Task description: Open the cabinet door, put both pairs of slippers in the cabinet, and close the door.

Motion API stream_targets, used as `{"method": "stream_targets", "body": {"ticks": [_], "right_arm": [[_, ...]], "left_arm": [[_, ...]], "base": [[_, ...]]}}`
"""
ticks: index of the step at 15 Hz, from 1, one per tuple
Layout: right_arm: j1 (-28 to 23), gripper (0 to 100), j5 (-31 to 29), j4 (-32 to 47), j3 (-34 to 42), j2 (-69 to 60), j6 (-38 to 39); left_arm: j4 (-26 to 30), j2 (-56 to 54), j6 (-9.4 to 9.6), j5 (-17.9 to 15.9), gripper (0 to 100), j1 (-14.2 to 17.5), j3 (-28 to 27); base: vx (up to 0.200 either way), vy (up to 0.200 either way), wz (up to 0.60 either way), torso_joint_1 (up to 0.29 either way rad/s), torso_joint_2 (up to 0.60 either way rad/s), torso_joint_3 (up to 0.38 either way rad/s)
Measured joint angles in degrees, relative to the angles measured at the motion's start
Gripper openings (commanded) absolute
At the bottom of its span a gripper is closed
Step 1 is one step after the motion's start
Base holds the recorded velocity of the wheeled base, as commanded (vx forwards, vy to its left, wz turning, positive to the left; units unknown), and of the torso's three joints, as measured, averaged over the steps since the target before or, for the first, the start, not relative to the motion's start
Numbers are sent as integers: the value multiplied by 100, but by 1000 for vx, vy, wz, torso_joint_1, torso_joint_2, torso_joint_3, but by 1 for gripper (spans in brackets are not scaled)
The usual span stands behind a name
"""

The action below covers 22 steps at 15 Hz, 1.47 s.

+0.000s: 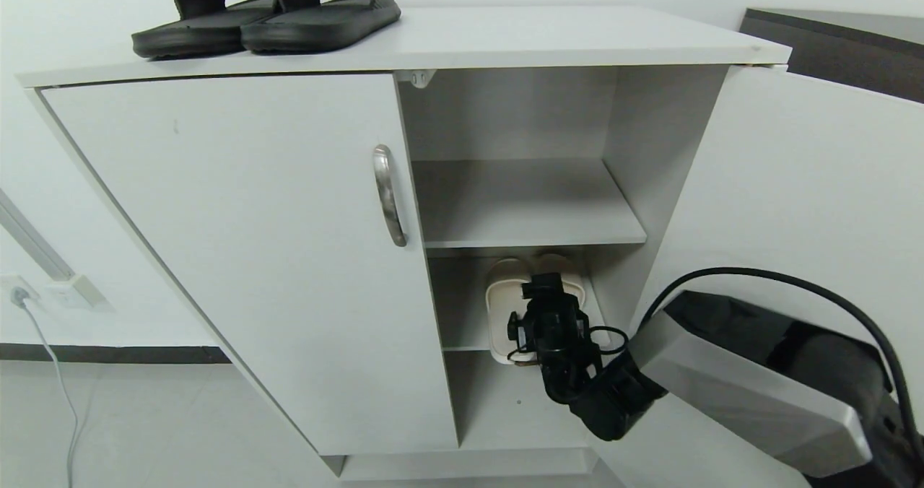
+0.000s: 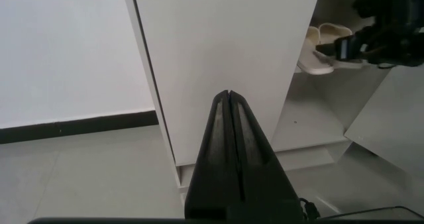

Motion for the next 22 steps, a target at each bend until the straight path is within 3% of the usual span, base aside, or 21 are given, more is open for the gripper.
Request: {"method": "stream_targets", "body": {"ticks": [3, 6, 15, 22], "right_arm": [[427, 100, 24, -774, 1786, -909, 2], [735, 100, 96, -1315, 2710, -1529, 7], [877, 100, 235, -1473, 3140, -1694, 10], [831, 100, 233, -1541, 3198, -1675, 2]], "left_arm": [[0, 0, -2, 0, 0, 0, 0], [0, 0, -2, -2, 0, 0, 0], [-2, 0, -61, 6, 0, 0, -2], [0, 0, -55, 6, 0, 0, -7]], "base": [[0, 0, 0, 0, 0, 0], [0, 0, 0, 0, 0, 0], [-200, 0, 0, -1, 3, 2], [0, 0, 0, 0, 0, 0]]}}
